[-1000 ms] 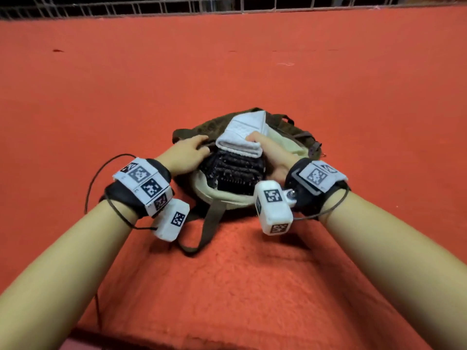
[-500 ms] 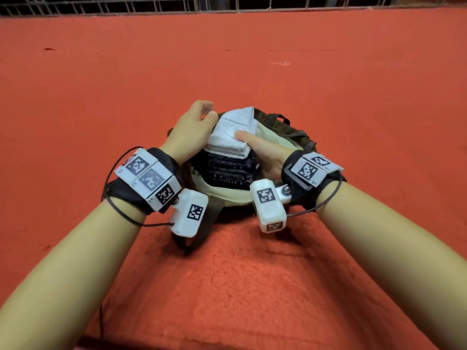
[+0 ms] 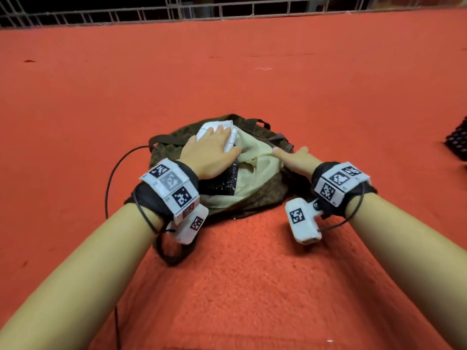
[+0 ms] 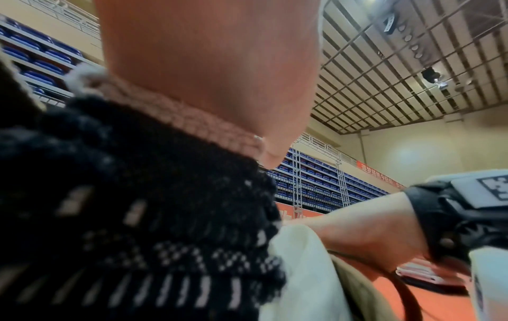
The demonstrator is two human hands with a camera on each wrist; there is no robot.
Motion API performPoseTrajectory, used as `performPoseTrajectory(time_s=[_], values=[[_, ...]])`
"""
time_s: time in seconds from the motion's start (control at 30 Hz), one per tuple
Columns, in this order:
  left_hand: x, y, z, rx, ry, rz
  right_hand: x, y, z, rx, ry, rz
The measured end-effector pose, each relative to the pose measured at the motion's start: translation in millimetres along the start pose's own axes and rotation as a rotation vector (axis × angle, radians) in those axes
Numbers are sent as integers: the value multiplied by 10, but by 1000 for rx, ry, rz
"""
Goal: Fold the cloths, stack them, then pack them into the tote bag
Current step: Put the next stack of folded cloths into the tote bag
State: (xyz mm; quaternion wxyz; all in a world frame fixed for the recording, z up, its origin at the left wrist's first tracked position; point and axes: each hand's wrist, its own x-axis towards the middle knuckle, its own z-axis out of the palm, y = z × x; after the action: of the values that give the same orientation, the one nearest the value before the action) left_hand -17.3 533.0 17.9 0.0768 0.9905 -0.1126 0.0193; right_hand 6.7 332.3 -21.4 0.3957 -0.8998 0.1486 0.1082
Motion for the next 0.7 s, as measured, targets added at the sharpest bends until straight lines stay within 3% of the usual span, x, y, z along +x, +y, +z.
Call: performPoseTrajectory(time_s=[0.07, 0.17, 0.3, 0.43, 0.6, 0.7], values=[[3, -23, -2, 4, -29, 11, 48, 7, 33, -58, -10, -88], [35, -41, 17, 28, -16, -12, 90, -4, -99, -98, 142, -209], [68, 66, 82, 104, 71, -18, 24, 36, -395, -113, 274, -260], [74, 87, 106, 101, 70, -27, -120, 154, -628, -109, 426, -262], [15, 163, -52, 54, -59, -79, -243, 367, -617, -145, 286, -249], [-41, 223, -217, -23, -37, -87, -332, 434, -680, -104, 203, -266]])
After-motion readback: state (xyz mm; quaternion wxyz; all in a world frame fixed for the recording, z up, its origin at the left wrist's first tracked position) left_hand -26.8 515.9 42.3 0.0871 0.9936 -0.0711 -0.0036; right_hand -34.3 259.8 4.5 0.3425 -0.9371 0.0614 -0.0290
